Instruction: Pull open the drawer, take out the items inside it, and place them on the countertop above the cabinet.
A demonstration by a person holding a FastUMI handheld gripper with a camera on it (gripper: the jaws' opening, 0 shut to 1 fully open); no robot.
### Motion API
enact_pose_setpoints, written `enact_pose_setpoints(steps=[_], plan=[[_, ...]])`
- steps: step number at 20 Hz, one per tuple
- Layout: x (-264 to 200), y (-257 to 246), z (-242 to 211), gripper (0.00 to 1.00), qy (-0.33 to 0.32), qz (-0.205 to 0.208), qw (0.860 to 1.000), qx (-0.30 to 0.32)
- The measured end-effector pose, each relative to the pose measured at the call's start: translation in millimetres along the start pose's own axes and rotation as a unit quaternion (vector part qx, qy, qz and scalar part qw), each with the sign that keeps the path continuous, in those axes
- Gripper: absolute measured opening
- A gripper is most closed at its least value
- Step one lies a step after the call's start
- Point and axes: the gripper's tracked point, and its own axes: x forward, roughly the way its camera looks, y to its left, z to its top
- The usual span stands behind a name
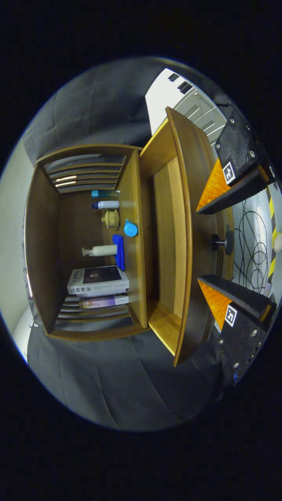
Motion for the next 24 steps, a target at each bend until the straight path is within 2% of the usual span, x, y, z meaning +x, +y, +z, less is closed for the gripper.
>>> enact_pose_setpoints(steps=[4, 12, 20, 24], plan=[[14, -7, -3, 0.96, 0.000, -0.017, 0.999, 0.027], [19, -9, -10, 0.94, 0.004, -0.019, 1.000, -0.005], [47, -12, 0, 0.95, 0.005, -0.009, 0.999, -0.036], [61, -10, -4, 0.95, 0.023, -0.005, 0.999, -0.023]])
